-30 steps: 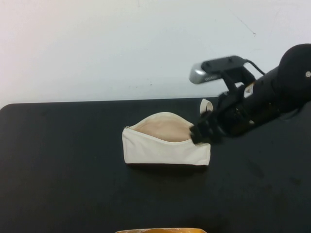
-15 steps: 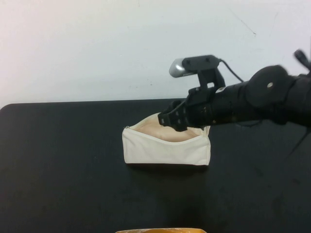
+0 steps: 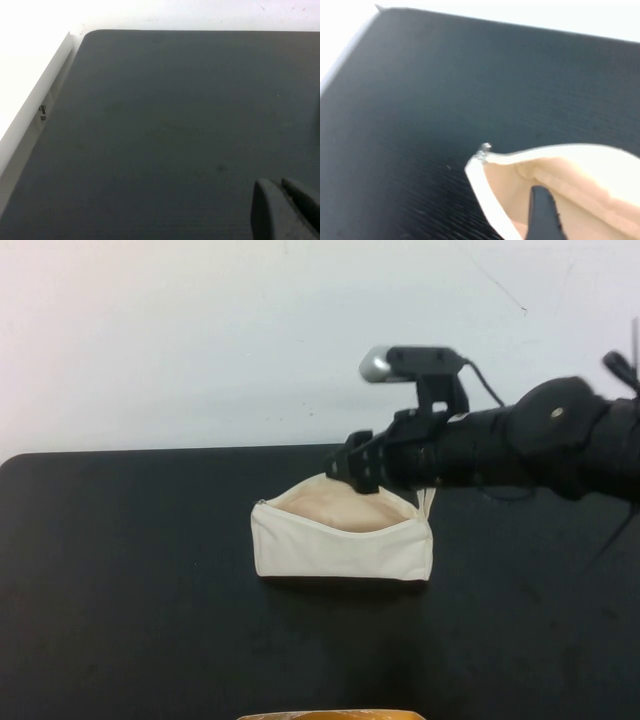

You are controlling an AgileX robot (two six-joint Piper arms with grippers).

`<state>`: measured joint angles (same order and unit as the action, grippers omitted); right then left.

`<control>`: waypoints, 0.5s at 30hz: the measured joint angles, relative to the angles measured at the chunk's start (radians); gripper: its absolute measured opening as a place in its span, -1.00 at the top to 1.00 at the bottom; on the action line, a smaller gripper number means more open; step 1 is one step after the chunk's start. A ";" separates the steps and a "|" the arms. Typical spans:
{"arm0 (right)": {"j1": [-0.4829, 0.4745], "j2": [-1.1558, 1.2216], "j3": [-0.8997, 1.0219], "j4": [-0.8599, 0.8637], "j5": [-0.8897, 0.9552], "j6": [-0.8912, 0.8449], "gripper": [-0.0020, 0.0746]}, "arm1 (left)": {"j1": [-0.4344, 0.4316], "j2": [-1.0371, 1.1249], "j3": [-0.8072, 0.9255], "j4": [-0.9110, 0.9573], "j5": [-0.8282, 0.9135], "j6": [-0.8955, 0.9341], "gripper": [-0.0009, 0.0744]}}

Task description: Put eraser into pencil case

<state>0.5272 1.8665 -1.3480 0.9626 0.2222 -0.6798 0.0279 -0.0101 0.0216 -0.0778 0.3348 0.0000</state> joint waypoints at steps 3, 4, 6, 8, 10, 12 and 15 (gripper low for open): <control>-0.011 -0.041 0.000 0.005 0.028 -0.004 0.11 | 0.000 0.000 0.000 0.000 0.000 0.000 0.98; -0.015 -0.060 0.000 0.005 0.044 -0.013 0.25 | 0.000 0.000 0.000 0.000 0.000 0.000 0.98; -0.019 -0.107 0.001 0.005 0.076 -0.045 0.59 | 0.000 0.000 0.000 0.000 0.000 0.000 0.98; -0.019 -0.168 0.018 0.005 0.095 -0.083 0.79 | 0.000 0.000 0.000 0.000 0.000 0.000 0.98; -0.019 -0.230 0.048 0.005 0.099 -0.121 0.88 | 0.000 0.000 0.000 0.000 0.000 0.000 0.98; -0.019 -0.321 0.099 0.005 0.099 -0.166 0.92 | 0.000 0.000 0.000 0.000 0.000 0.000 0.98; -0.019 -0.476 0.196 0.007 0.099 -0.228 0.94 | 0.000 0.000 0.000 0.000 0.000 0.000 0.98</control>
<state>0.5084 1.3907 -1.1525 0.9695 0.3216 -0.9076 0.0279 -0.0101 0.0216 -0.0778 0.3348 0.0000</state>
